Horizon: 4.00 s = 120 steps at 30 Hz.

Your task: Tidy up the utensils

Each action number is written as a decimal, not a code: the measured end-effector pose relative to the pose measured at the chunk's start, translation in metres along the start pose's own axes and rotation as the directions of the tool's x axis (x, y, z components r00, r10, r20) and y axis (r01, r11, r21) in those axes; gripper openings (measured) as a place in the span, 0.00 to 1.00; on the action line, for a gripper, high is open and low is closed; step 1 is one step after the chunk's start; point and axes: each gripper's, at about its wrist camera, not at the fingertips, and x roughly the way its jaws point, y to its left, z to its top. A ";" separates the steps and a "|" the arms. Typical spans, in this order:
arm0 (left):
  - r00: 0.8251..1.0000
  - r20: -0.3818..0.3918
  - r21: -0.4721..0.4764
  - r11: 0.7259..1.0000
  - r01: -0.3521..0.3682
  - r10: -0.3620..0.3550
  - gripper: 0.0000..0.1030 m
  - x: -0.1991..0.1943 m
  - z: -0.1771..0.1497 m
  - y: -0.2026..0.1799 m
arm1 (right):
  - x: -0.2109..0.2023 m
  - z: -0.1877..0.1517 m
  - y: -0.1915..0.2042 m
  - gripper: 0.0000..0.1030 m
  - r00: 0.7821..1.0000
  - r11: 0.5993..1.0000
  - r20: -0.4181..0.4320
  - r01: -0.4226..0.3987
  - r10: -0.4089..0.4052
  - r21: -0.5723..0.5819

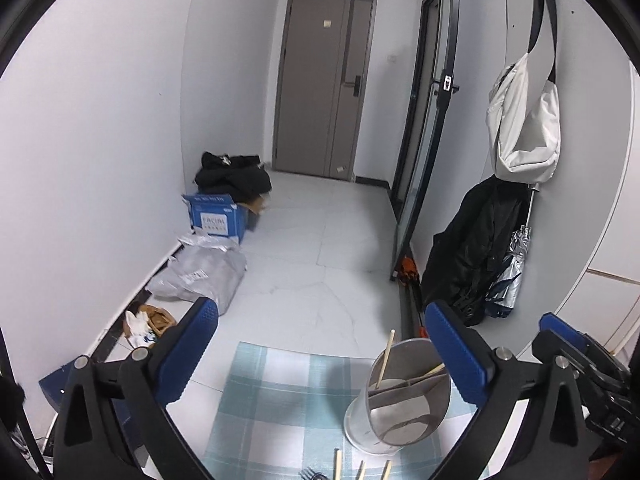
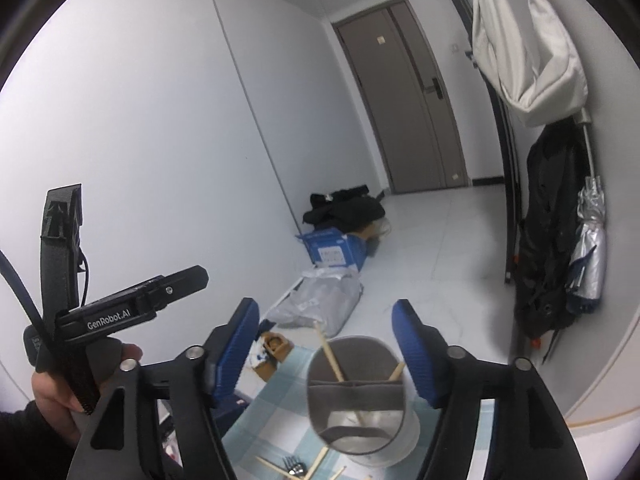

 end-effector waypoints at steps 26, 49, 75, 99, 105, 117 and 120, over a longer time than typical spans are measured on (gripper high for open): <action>0.999 -0.004 -0.080 0.995 -0.054 0.054 0.99 -0.030 -0.098 0.033 | -0.044 -0.101 0.042 1.00 0.992 0.989 0.096 0.096 -0.086 -0.109; 0.981 -0.191 -0.084 0.996 -0.038 0.021 0.99 0.007 -0.144 0.048 | 0.041 -0.204 -0.034 0.72 0.851 0.956 -0.515 0.225 -0.099 0.186; 0.968 -0.250 -0.114 0.992 -0.055 0.025 0.99 0.021 -0.145 0.061 | 0.079 -0.224 -0.034 0.10 0.778 0.933 -0.606 0.324 -0.168 0.157; 0.857 -0.505 -0.092 0.994 0.063 -0.101 0.99 0.079 -0.159 0.038 | 0.037 -0.186 -0.079 0.03 0.924 0.880 -0.380 0.217 -0.045 0.422; 0.796 -0.599 -0.006 0.995 0.096 -0.081 0.99 0.102 -0.167 0.016 | 0.024 -0.175 -0.093 0.03 0.956 0.855 -0.292 0.162 -0.013 0.493; 0.733 -0.679 0.108 0.985 0.136 -0.027 0.68 0.128 -0.175 -0.008 | 0.011 -0.163 -0.113 0.03 0.975 0.843 -0.222 0.131 -0.013 0.522; 0.729 -0.684 0.101 0.986 0.135 -0.030 0.51 0.130 -0.175 -0.008 | 0.010 -0.162 -0.113 0.03 0.976 0.846 -0.218 0.130 -0.017 0.517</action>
